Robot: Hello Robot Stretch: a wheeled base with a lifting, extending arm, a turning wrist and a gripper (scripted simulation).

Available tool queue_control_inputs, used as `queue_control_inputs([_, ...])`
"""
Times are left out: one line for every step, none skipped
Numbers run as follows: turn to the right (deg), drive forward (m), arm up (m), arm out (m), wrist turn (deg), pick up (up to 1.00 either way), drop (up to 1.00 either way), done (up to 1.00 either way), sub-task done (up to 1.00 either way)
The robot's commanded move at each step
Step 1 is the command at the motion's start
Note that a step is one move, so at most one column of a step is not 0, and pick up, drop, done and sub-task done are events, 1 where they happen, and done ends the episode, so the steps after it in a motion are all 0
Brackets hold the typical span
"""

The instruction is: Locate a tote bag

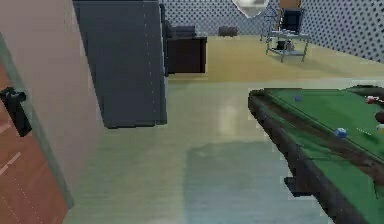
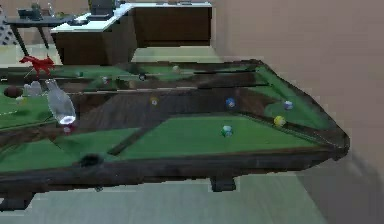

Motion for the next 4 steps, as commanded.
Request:
queue_control_inputs([0.0, 1.0, 0.0, 0.0, 0.0, 0.0, 0.0, 0.0, 0.0])
queue_control_inputs([0.0, 0.8, 0.0, 0.0, 0.0, 0.0, 0.0, 0.0, 0.0])
queue_control_inputs([15.0, 0.0, 0.0, 0.0, 0.0, 0.0, 0.0, 0.0, 0.0])
queue_control_inputs([0.0, 1.0, 0.0, 0.0, 0.0, 0.0, 0.0, 0.0, 0.0])
